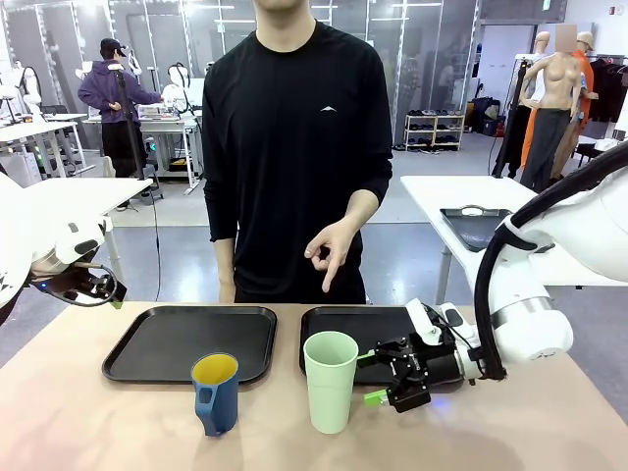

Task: Sort and store the cups by type.
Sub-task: Pick up the Reusable plastic cup.

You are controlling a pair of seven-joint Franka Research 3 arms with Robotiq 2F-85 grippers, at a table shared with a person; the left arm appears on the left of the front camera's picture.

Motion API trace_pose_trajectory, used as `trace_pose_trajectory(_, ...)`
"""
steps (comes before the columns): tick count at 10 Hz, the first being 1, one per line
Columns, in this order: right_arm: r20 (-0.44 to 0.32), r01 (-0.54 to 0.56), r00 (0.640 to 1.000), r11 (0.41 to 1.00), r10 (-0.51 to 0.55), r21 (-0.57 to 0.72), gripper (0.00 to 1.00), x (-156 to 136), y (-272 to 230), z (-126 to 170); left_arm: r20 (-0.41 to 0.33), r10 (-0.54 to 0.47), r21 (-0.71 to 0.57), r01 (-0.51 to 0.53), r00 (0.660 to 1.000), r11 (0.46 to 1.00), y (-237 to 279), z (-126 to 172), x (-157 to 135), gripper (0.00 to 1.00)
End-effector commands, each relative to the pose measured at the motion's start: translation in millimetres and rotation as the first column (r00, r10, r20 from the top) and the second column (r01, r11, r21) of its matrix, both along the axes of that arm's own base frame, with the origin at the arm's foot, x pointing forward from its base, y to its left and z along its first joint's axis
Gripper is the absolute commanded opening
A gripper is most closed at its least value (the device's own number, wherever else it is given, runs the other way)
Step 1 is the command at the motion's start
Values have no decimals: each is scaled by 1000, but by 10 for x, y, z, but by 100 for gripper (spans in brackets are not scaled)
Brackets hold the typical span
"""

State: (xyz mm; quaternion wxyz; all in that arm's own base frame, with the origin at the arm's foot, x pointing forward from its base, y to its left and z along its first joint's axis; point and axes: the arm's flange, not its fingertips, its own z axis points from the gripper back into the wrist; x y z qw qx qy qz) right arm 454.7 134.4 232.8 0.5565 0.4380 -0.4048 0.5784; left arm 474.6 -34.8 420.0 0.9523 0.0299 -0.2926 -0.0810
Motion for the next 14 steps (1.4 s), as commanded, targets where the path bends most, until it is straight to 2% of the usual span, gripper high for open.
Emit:
trace_pose_trajectory(1, 41, -14, 999, 999, 12, 38, 100, -15, 152, -59, 2, 1, 0, -1, 1000, 1000, -3, 6, 3, 100)
trace_pose_trajectory(10, 51, -43, 998, 996, 40, 71, 100, -104, 537, -120, 2, 1, 0, -1, 1000, 1000, -3, 6, 3, 100)
trace_pose_trajectory(14, 21, -53, 998, 996, 52, 75, 100, -94, 648, -161, 2, 1, 0, -1, 1000, 1000, -3, 6, 3, 100)
